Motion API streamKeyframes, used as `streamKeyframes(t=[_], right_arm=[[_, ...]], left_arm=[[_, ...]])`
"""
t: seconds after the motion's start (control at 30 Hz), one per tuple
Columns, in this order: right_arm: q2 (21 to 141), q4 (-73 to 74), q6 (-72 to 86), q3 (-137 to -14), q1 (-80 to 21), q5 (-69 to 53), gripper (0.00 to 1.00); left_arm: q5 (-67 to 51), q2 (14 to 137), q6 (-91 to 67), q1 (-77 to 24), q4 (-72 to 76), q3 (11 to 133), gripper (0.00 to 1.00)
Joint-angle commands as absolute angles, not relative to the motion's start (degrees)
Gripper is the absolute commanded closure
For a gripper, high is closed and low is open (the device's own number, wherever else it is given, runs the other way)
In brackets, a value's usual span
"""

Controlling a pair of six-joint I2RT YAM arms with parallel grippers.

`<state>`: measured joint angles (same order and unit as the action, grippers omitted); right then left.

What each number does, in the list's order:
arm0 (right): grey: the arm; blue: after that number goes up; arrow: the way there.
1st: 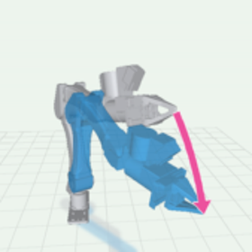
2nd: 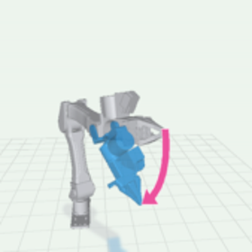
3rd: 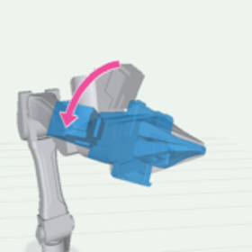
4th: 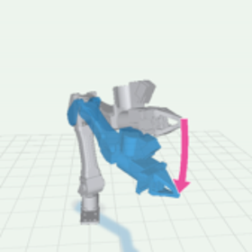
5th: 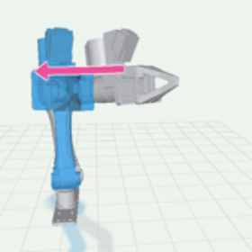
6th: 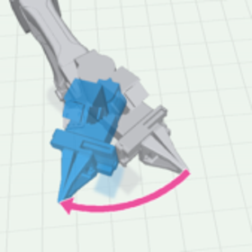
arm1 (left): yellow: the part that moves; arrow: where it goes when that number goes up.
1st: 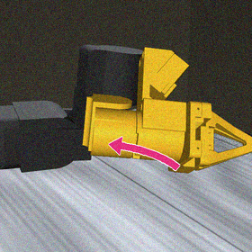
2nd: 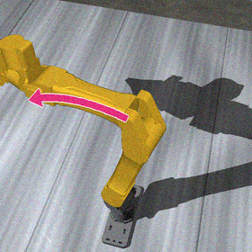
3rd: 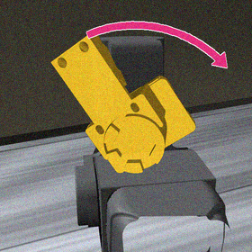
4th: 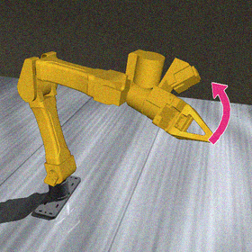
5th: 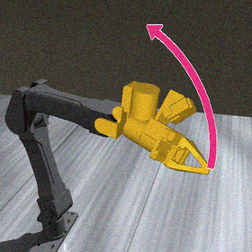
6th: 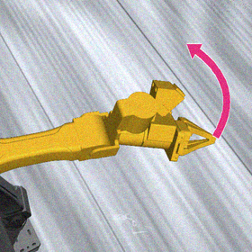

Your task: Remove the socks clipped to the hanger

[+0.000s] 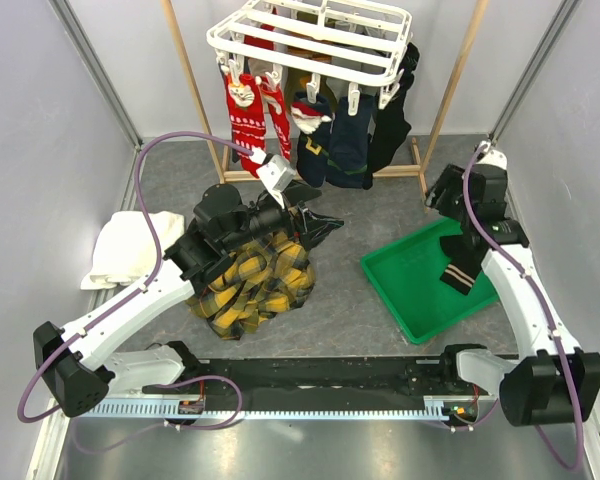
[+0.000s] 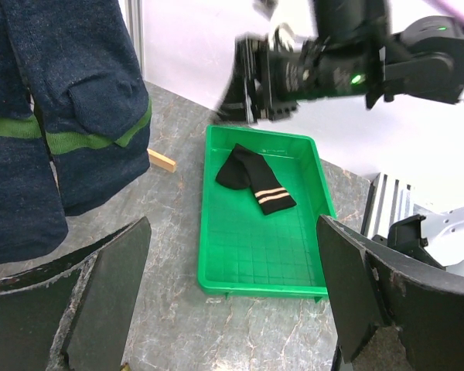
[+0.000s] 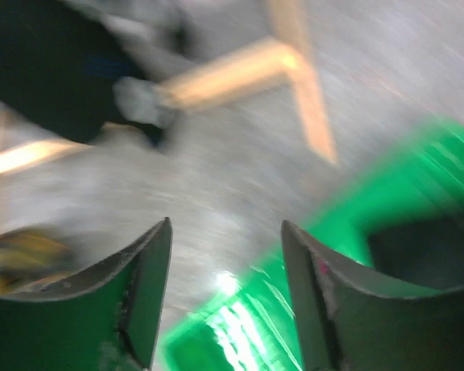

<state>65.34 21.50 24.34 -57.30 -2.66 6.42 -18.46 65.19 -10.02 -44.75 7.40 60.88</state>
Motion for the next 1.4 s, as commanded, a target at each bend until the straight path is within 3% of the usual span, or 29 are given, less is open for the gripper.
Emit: streamKeyframes(t=[0.0, 0.2, 0.3, 0.57, 1.03, 1.37], right_arm=[[60.82, -4.93, 20.57, -53.63, -2.64, -16.51, 0.30], [61.87, -24.32, 14.59, -51.15, -2.55, -22.67, 0.18], [65.21, -24.70, 12.31, -54.57, -2.64, -26.10, 0.11], [75.32, -26.09, 8.88, -61.52, -2.64, -33.31, 0.06], [86.22, -30.06, 9.23, -67.59, -2.64, -32.52, 0.02], [91.23, -33.91, 14.06, -70.05, -2.72, -38.58, 0.02]], left_arm=[[-18.63, 63.72, -8.44, -45.00, 9.23, 60.73, 0.05], [-19.42, 63.98, -8.79, -45.00, 9.67, 60.47, 0.05], [-19.42, 63.98, -8.70, -45.00, 9.67, 60.47, 0.05], [-19.34, 64.07, -8.35, -45.00, 9.67, 60.47, 0.05], [-19.34, 64.60, -8.00, -45.00, 9.58, 60.38, 0.06], [-20.48, 64.69, -8.35, -45.00, 9.58, 60.56, 0.06]])
